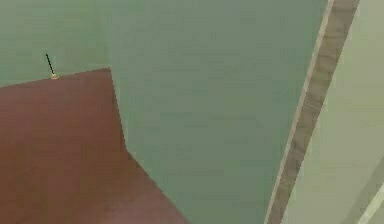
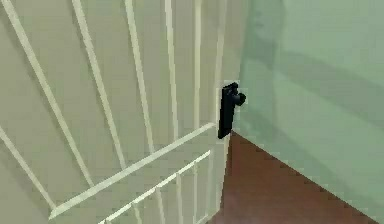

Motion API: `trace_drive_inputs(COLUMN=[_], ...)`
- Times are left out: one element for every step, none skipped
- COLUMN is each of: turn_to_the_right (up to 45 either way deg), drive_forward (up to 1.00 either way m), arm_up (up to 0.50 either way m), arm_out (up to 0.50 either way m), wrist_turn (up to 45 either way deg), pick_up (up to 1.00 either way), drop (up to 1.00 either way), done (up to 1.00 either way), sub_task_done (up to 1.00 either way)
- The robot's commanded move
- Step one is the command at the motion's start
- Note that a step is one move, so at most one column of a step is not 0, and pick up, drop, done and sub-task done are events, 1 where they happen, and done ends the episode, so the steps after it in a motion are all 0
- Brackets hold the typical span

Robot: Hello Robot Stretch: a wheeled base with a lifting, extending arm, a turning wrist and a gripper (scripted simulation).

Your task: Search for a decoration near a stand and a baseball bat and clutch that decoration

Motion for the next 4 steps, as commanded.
trace_drive_inputs(turn_to_the_right=[-36.0, 0.0, -45.0, -27.0], drive_forward=[0.00, 0.45, 0.00, 0.00], arm_up=[0.00, 0.00, 0.00, 0.00], arm_out=[0.00, 0.00, 0.00, 0.00], wrist_turn=[0.0, 0.0, 0.0, 0.0], pick_up=[0.00, 0.00, 0.00, 0.00], drop=[0.00, 0.00, 0.00, 0.00], done=[0.00, 0.00, 0.00, 0.00], sub_task_done=[0.00, 0.00, 0.00, 0.00])
